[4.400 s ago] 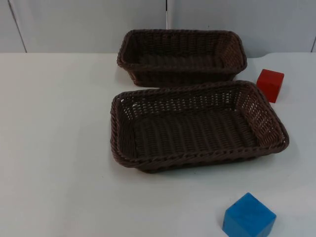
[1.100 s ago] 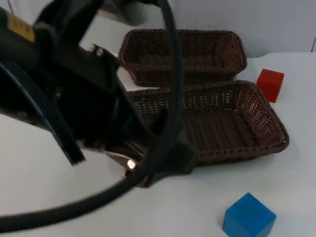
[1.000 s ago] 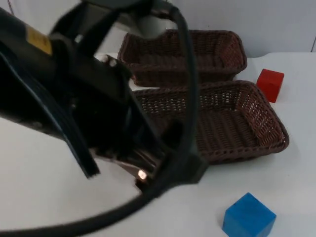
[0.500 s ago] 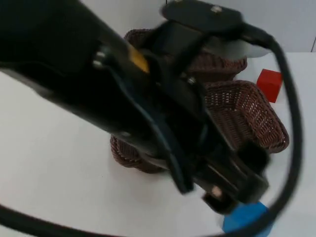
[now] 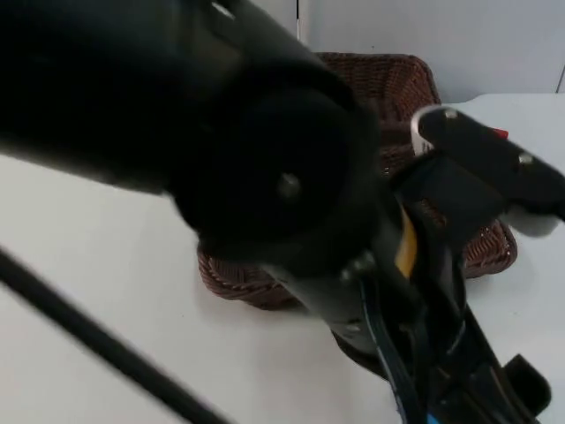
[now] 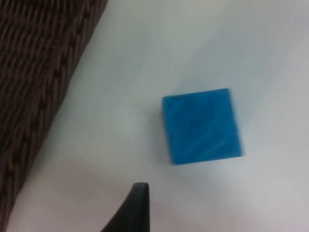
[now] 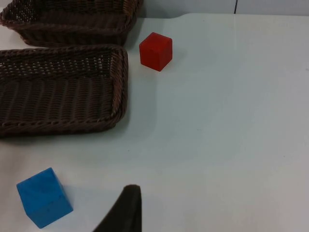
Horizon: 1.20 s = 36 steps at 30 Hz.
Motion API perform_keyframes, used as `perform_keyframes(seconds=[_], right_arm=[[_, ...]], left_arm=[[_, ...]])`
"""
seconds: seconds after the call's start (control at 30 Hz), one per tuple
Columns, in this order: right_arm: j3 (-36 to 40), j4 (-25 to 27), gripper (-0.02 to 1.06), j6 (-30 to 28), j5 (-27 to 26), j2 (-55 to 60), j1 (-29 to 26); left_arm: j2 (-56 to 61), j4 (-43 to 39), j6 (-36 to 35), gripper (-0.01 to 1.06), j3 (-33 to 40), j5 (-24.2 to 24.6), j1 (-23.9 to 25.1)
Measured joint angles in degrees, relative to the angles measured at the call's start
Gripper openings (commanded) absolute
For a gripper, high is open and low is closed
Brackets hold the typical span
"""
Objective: Pick up one cube with the left hand and place it into the upper basket. Pick up one cube with the right hand and place it into the lower basket.
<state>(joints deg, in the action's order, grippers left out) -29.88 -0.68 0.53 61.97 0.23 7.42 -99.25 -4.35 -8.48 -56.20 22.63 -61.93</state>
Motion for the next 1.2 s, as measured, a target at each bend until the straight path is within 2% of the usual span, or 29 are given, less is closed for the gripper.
perform_keyframes(seconds=[0.03, 0.07, 0.13, 0.33, 0.87, 1.2], right_arm=[[0.0, 0.0, 1.05, 0.0, 0.0, 0.0, 0.0], [0.0, 0.0, 1.05, 0.0, 0.0, 0.0, 0.0], [0.0, 0.0, 1.05, 0.0, 0.0, 0.0, 0.0], [0.0, 0.0, 1.05, 0.0, 0.0, 0.0, 0.0], [0.0, 0.0, 1.05, 0.0, 0.0, 0.0, 0.0], [0.0, 0.0, 1.05, 0.0, 0.0, 0.0, 0.0]], left_arm=[[0.0, 0.0, 0.0, 0.98, 0.0, 0.0, 0.0], [-1.87, -4.11, -4.61, 0.98, -1.27, 1.67, 0.0], [-4.06, -8.03, -8.35, 0.98, -2.69, 4.31, 0.0], [-7.41, -11.05, -10.72, 0.98, -4.65, 6.02, 0.0], [-7.61, -11.56, -10.95, 0.98, -4.88, -2.03, 0.0], [-10.9, -9.26, -9.21, 0.98, -4.88, -3.34, 0.0]])
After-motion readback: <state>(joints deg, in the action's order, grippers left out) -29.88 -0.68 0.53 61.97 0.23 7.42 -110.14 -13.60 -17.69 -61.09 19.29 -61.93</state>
